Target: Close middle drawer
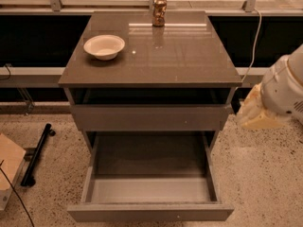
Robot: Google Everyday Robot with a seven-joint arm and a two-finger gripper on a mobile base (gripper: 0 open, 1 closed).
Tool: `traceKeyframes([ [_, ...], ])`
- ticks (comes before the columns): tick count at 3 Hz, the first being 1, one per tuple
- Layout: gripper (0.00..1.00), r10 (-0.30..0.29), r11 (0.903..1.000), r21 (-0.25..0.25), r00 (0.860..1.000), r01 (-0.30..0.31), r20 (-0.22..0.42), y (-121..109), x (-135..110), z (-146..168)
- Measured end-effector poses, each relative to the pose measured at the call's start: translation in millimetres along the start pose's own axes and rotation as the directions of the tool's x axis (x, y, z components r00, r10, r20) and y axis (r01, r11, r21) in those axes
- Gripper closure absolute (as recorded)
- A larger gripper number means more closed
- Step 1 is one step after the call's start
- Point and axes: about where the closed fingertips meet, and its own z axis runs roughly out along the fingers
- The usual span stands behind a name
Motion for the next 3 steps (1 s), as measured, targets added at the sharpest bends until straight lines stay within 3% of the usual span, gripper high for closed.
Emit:
traceKeyframes([
  [1,1.0,0.03,0.9992,-0.029,0.998,-0.028,0.058,25.5,30.8,55.7],
  [2,1.0,0.027,0.9991,-0.035,0.998,-0.025,0.056,26.3,30.3,56.7],
  [3,1.0,0.017,0.9992,-0.036,0.999,-0.016,0.047,34.2,33.4,80.8],
])
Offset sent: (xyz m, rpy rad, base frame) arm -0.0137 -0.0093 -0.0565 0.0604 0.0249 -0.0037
